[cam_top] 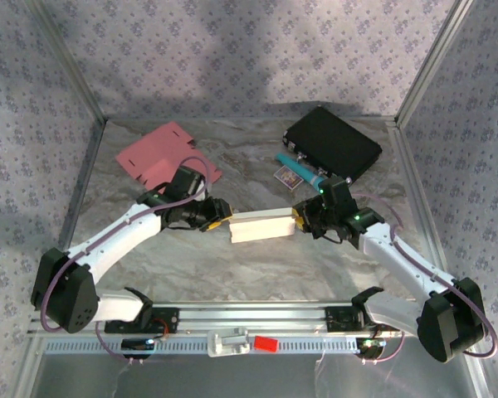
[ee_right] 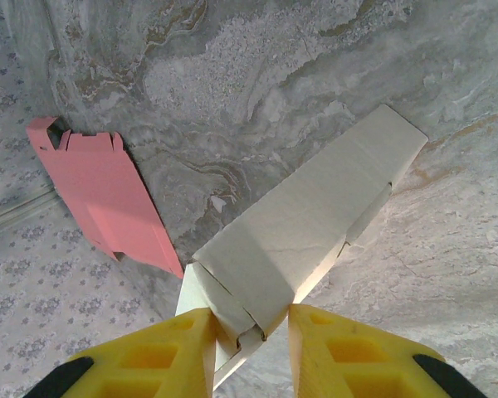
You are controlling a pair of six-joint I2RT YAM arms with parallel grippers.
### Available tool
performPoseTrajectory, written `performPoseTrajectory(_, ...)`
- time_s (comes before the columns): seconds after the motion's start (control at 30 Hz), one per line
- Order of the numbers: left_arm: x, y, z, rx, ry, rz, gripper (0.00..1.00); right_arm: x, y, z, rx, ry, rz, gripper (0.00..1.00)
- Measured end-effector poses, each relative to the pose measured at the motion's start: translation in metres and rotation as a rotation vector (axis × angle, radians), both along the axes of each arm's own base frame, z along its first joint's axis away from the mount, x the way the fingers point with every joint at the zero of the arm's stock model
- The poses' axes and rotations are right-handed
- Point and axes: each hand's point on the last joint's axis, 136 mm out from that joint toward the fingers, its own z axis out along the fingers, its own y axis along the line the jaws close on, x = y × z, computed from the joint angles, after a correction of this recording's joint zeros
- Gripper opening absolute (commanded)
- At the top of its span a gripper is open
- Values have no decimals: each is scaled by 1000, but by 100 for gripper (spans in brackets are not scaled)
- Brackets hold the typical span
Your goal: Fold the paper box
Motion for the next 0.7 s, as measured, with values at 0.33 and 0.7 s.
performPoseTrajectory(0.33, -3, -1, -9, -8, 4, -10, 38, -1, -1, -3, -7, 10, 2, 29)
performPoseTrajectory(0.7, -6, -5, -11, -49, -46, -34, 29, -5, -3, -4, -28, 43, 5, 27)
